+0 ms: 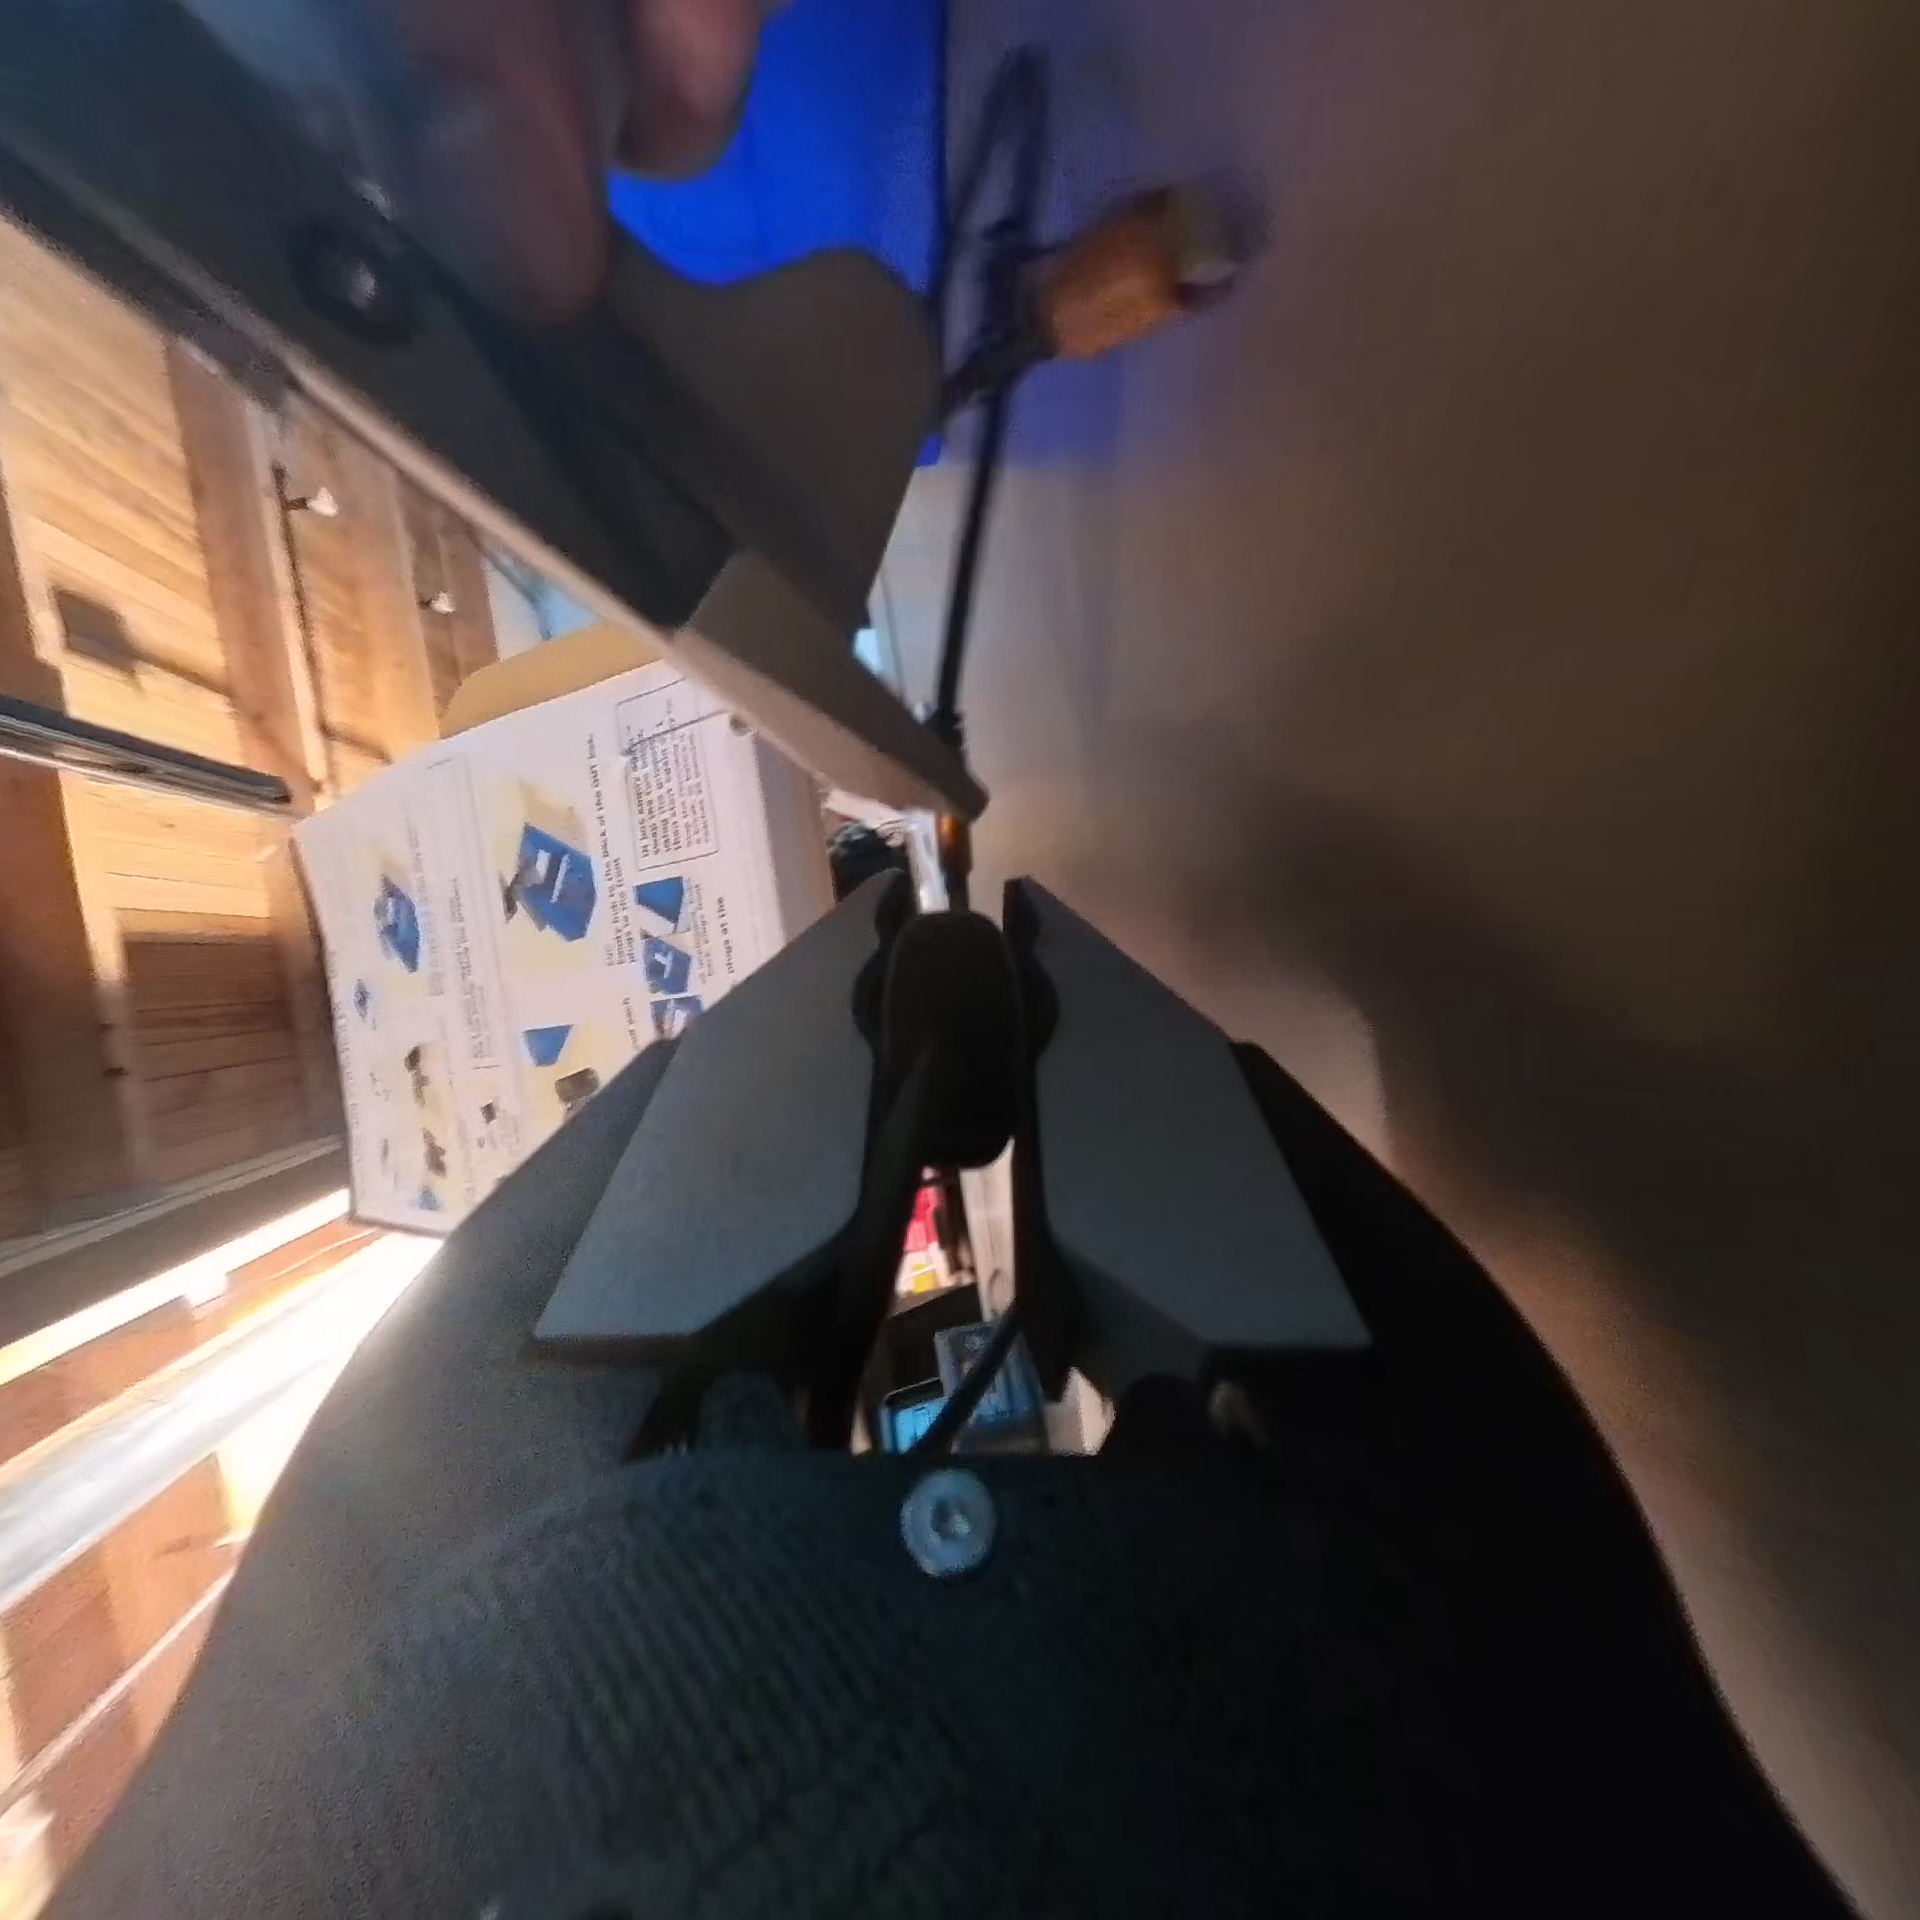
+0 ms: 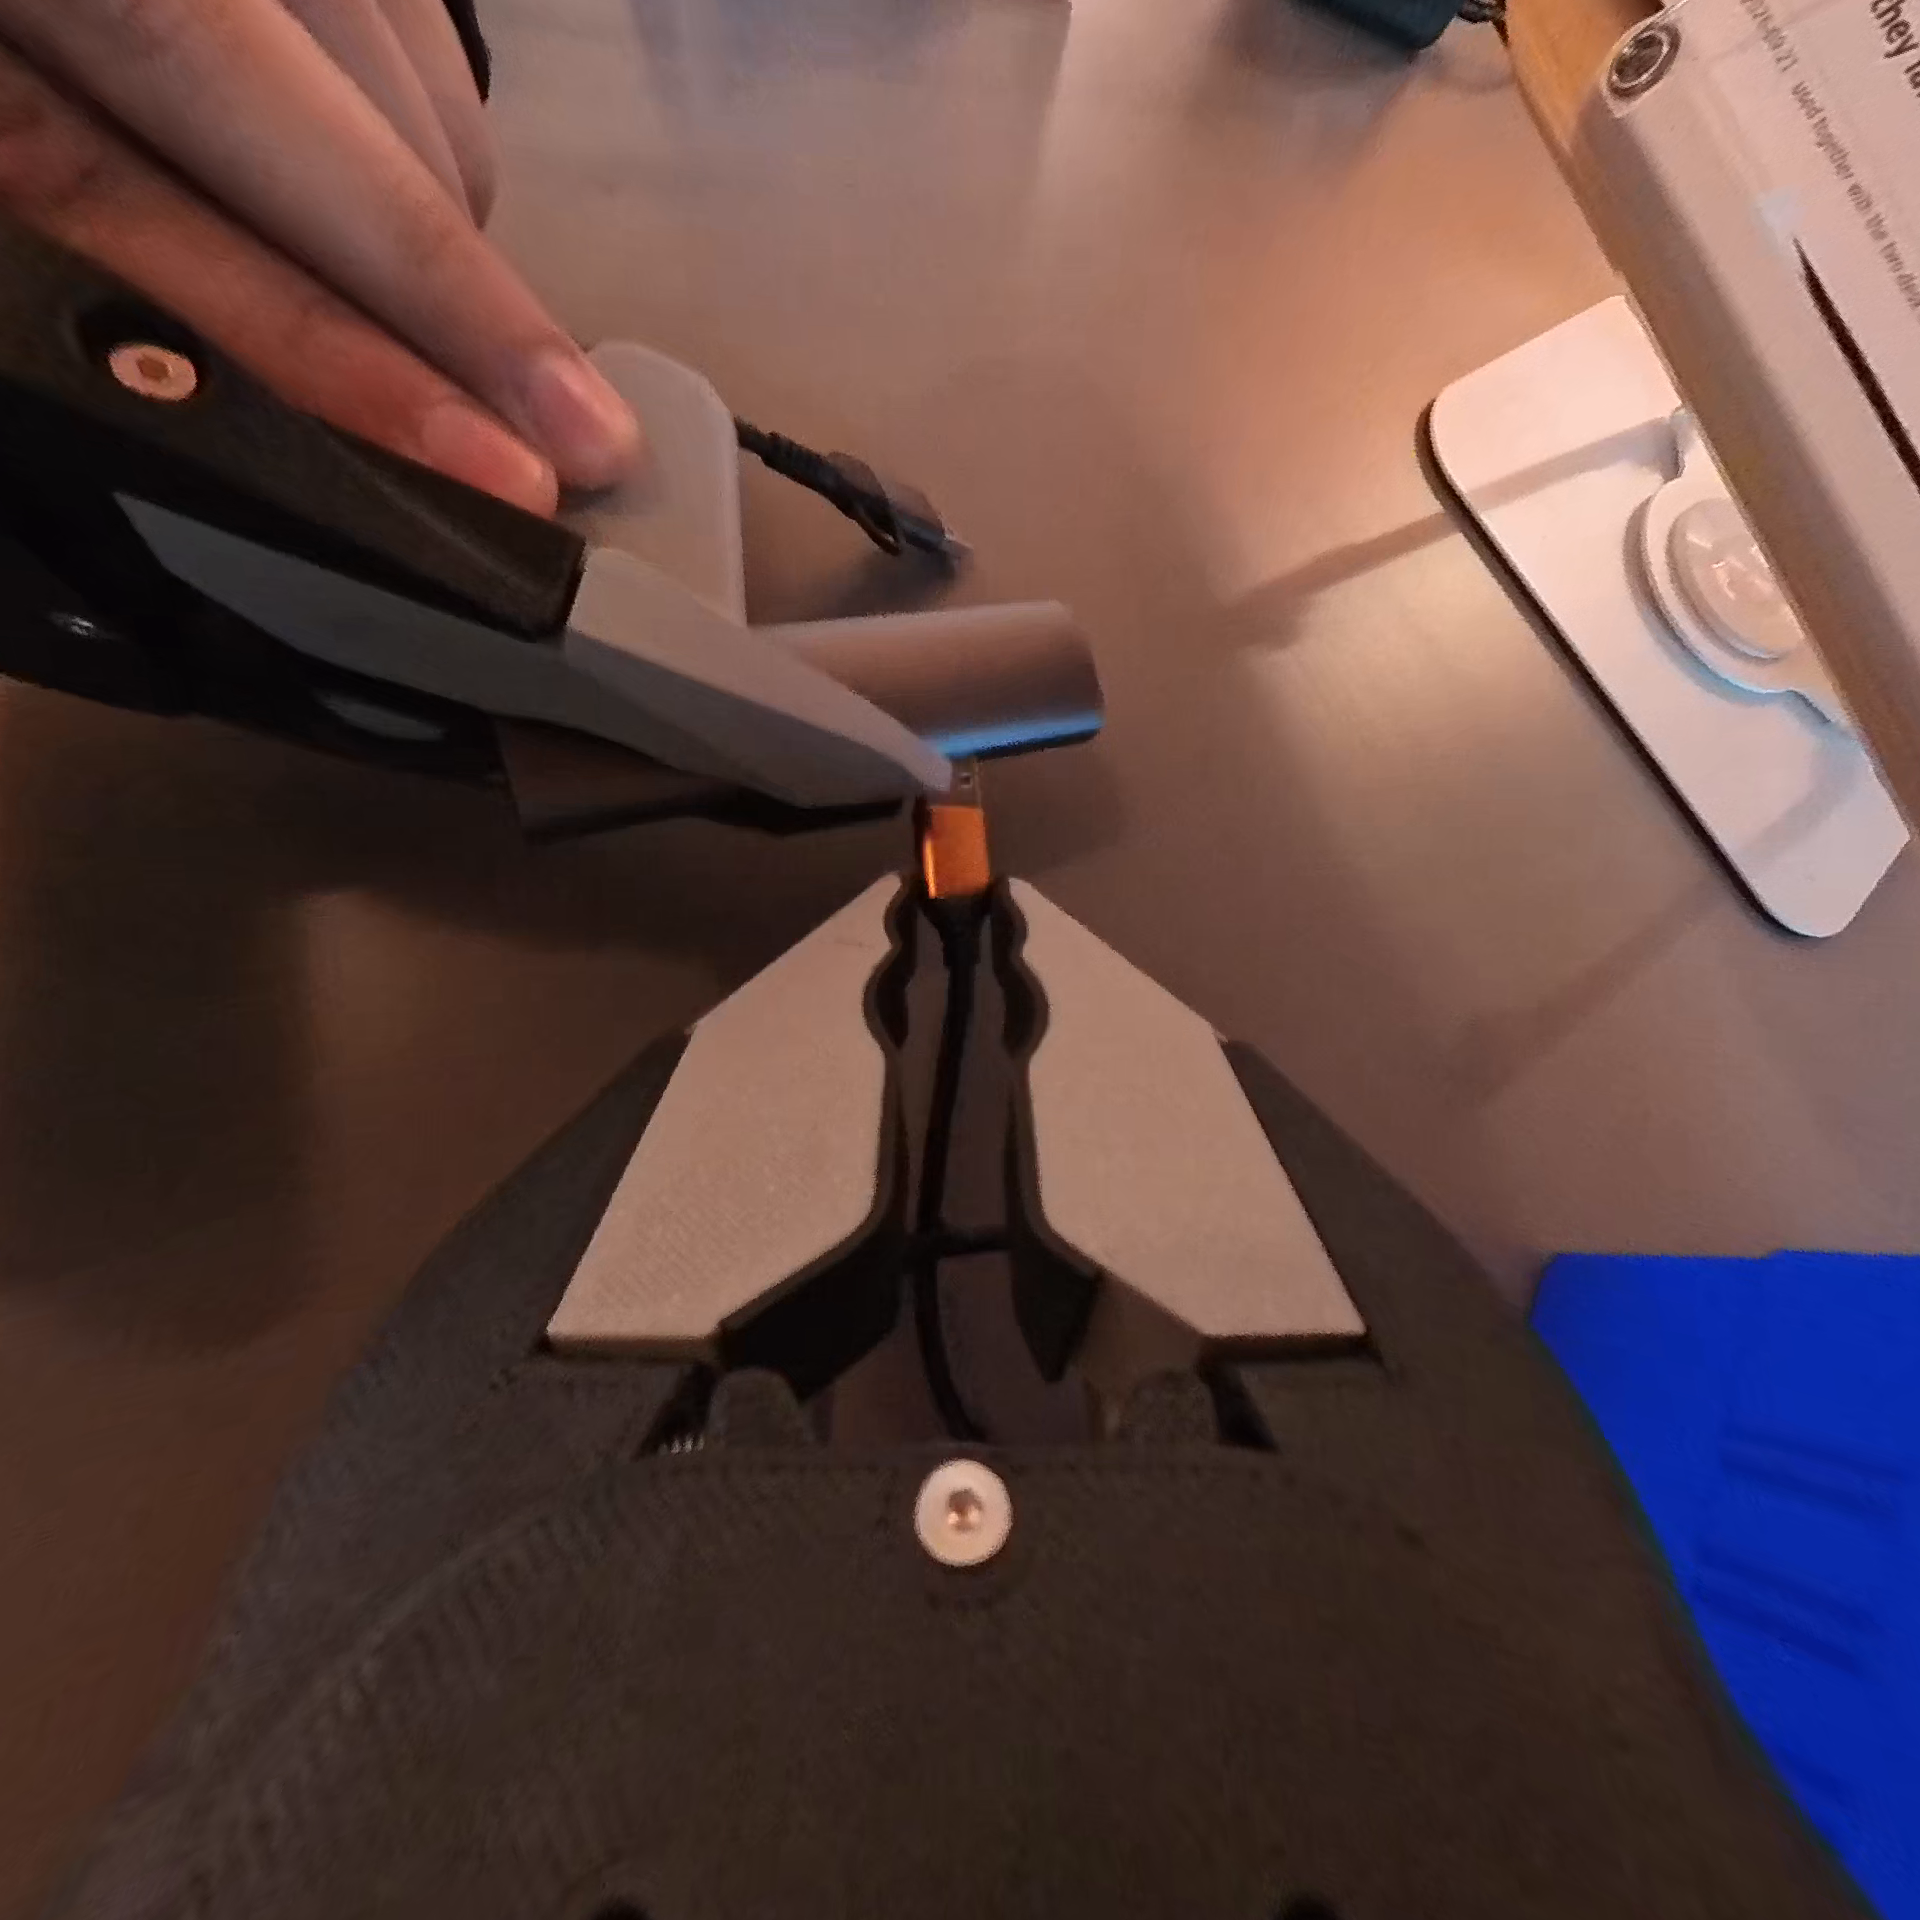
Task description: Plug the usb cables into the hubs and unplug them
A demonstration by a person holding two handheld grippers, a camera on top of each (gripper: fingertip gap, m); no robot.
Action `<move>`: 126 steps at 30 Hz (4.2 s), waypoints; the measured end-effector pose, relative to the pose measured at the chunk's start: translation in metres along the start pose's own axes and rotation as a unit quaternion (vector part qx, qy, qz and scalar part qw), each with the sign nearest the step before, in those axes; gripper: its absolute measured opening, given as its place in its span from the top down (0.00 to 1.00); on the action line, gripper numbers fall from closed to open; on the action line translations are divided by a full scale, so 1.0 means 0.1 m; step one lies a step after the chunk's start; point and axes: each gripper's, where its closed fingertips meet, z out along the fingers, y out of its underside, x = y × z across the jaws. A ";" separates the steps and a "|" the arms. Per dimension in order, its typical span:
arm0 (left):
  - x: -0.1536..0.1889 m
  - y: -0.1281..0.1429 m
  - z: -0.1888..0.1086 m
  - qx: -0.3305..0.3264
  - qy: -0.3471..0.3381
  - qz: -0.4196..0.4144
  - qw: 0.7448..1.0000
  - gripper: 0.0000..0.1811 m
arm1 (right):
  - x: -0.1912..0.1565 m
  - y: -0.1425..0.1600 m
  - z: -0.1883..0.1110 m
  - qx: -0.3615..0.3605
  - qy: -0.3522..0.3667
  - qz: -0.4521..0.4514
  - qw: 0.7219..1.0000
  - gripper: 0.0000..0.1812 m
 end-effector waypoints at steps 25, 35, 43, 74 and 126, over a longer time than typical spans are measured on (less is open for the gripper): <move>-0.04 -0.05 -0.11 0.100 0.081 -0.196 0.972 0.91 | 0.00 0.08 0.10 -0.019 0.007 -0.042 0.999 0.83; -0.03 -0.21 -0.24 0.174 0.146 -0.275 0.934 0.91 | -0.12 0.01 0.11 -0.021 0.074 -0.204 0.976 0.93; -0.04 -0.12 -0.24 0.164 0.174 -0.340 0.910 0.90 | -0.08 0.03 0.06 -0.015 0.055 -0.172 0.983 0.93; 0.09 -0.12 -0.21 0.120 0.165 -0.254 0.945 0.91 | -0.18 0.02 0.10 0.002 0.020 -0.156 0.988 0.87; 0.08 -0.01 -0.12 0.097 0.168 -0.287 0.938 0.92 | -0.05 0.14 -0.12 -0.034 0.074 -0.192 0.978 0.98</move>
